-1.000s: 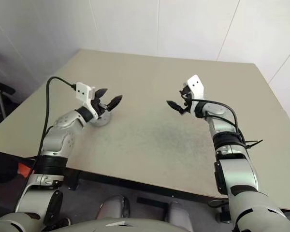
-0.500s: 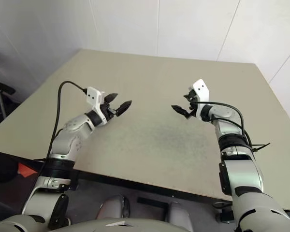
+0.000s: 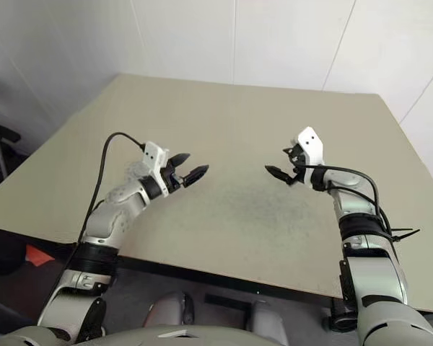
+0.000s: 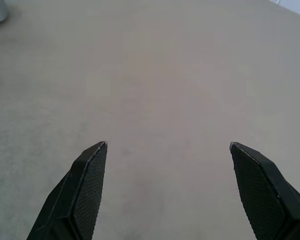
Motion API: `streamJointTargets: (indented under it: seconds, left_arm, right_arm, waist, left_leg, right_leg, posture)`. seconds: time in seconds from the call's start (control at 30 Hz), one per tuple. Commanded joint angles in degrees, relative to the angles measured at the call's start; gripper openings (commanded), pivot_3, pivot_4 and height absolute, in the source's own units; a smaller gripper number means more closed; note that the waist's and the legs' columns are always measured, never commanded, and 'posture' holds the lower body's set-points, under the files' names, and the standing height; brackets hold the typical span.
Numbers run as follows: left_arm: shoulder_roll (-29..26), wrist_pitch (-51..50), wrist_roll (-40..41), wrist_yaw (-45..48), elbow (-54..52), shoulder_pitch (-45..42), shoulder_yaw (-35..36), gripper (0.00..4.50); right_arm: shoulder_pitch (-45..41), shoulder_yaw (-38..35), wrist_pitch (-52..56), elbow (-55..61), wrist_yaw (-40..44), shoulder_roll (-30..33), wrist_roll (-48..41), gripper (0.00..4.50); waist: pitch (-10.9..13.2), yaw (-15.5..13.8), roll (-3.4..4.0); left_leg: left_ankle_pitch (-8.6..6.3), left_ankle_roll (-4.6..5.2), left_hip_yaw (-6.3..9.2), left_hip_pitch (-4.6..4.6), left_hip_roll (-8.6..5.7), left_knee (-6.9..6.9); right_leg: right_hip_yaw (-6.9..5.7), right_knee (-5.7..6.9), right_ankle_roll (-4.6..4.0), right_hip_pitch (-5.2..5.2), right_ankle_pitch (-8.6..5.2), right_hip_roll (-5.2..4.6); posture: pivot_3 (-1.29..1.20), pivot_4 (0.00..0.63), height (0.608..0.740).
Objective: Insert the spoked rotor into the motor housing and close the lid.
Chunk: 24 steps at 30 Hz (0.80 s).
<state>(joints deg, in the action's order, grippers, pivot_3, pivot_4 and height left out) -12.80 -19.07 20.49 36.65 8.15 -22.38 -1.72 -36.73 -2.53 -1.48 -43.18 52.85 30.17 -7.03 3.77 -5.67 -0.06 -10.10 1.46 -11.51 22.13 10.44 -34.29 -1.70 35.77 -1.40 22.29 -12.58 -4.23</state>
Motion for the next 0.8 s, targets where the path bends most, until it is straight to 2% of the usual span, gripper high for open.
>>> streamJointTargets:
  seconds: [0.03, 0.8]
  left_arm:
    - [-0.41, 0.15, 0.35, 0.63, -2.02, -1.23, 0.42, 4.47]
    - [-0.14, 0.77, -0.59, 0.12, 0.47, -4.24, 0.9, 4.47]
  right_arm:
    - [-1.2, -1.65, 0.2, 2.08, -0.5, 1.24, -1.12, 4.42]
    - [-4.98, -1.0, -0.75, -2.85, -2.24, 1.43, 0.28, 4.42]
  waist:
    - [0.0, -0.03, 0.0]
    - [0.0, 0.0, 0.01]
  left_leg:
    - [0.0, 0.0, 0.0, 0.01, 0.0, 0.0]
    - [-0.04, 0.07, -0.03, -0.03, 0.0, 0.01]
  right_leg:
    - [-0.01, 0.0, 0.0, 0.0, 0.0, 0.0]
    - [0.01, -0.05, 0.0, -0.03, 0.0, 0.0]
  posture:
    - [0.0, 0.0, 0.74]
    - [0.0, 0.0, 0.74]
